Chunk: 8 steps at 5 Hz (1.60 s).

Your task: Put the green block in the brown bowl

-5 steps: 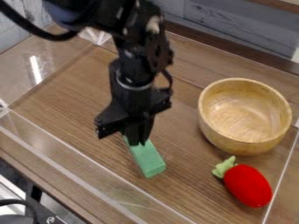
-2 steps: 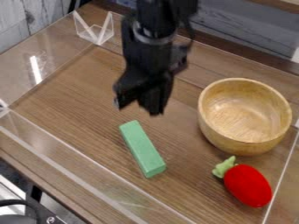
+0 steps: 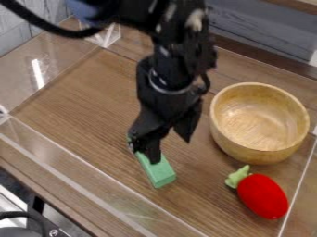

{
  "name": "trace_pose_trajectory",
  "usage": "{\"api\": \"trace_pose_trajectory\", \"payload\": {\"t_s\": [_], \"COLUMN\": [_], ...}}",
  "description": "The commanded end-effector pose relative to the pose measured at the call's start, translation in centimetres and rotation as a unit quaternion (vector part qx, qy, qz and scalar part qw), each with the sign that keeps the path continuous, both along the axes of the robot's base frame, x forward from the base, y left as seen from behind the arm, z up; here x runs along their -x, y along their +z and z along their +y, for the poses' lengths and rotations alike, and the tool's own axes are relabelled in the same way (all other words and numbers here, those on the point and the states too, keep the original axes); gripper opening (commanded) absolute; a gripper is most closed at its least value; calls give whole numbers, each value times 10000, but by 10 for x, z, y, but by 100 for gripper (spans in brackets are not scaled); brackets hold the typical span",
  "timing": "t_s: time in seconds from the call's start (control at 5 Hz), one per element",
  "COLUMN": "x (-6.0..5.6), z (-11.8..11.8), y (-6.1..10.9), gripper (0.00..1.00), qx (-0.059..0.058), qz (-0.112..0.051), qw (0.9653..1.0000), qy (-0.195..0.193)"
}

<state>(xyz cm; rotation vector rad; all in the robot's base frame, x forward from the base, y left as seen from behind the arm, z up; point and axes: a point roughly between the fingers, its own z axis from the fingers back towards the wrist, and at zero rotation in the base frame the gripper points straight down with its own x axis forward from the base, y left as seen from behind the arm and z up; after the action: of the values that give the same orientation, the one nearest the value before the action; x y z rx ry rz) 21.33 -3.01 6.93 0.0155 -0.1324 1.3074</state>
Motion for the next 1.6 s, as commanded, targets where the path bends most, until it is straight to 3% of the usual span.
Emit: {"api": "trace_pose_trajectory", "payload": {"t_s": [0.0, 0.2, 0.4, 0.6, 1.0, 1.4], "x": [0, 2, 4, 3, -11, -63], "z": [0, 0, 6, 11, 1, -10], "y": [-13, -30, -42, -33, 5, 70], "gripper": [100, 100, 0, 0, 0, 0], "qx": [-71, -130, -136, -19, 191, 377], "qz": [-92, -39, -15, -118, -407, -798], "qw": [9999, 9999, 9997, 9993, 9989, 9948], "qy": [-47, -74, 207, 351, -113, -507]}}
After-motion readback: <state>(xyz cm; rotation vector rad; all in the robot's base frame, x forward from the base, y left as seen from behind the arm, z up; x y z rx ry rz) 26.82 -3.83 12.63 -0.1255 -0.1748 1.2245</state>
